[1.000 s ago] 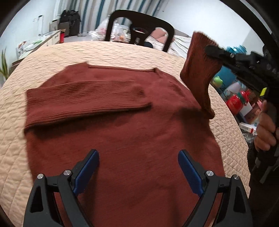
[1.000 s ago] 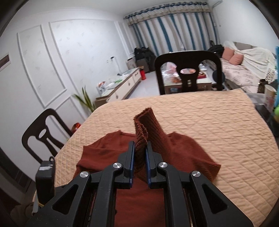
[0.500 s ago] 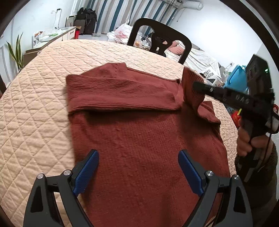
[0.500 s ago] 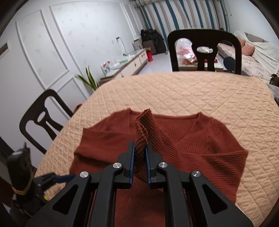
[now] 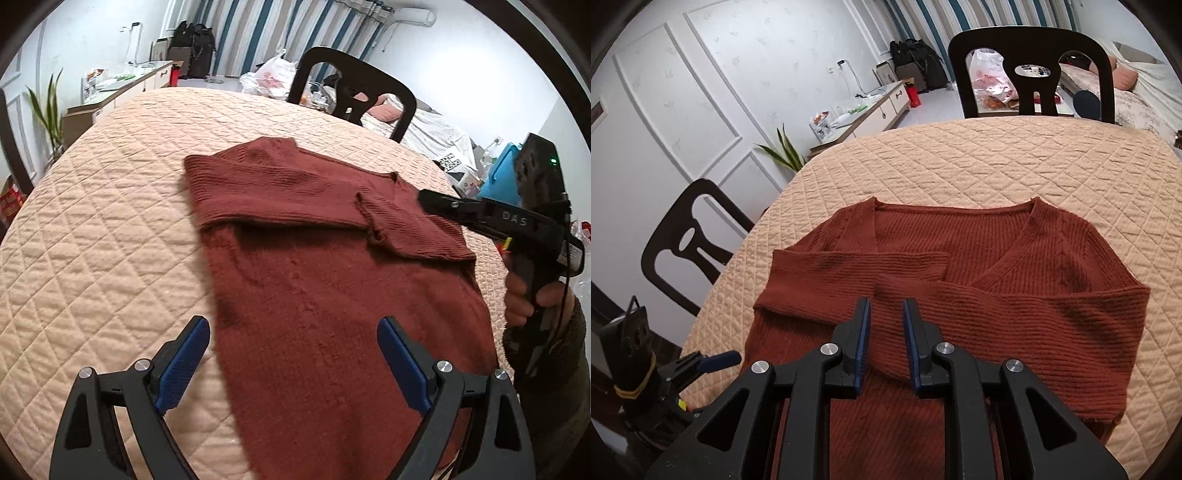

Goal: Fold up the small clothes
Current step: 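Move both tools to the sweater hem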

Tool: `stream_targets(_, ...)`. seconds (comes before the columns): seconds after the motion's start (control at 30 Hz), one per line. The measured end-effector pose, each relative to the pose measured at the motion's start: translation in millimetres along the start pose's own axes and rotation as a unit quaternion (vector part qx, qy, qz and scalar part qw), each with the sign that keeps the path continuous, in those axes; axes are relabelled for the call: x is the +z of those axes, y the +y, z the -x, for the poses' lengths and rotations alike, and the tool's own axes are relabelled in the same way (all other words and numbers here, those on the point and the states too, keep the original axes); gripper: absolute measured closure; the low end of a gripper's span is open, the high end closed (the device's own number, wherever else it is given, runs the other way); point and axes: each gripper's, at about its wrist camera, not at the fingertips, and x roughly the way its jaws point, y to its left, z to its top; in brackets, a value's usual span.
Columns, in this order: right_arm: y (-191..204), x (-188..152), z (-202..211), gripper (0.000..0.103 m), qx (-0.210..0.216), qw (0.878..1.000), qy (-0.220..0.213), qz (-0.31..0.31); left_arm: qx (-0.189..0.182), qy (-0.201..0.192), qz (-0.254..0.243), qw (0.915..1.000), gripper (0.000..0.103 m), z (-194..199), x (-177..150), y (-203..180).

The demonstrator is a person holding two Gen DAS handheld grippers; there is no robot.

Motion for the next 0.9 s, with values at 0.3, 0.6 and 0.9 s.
stream_targets(0.3,-8,-22,35,0.082,-0.019,1.0,-0.017,0.001,0.021,0.011,0.017,0.9996,0.01,11,-17,10)
stream_targets(0.6,-33,-80,70,0.067,-0.097,0.995,-0.006,-0.008,0.018,0.022,0.007,0.9996,0.01,18,-37,7)
stream_targets(0.9,-32,-134,99,0.051,-0.141,0.99,-0.01,-0.012,0.005,0.017,0.01,0.9998,0.01,30,-58,5)
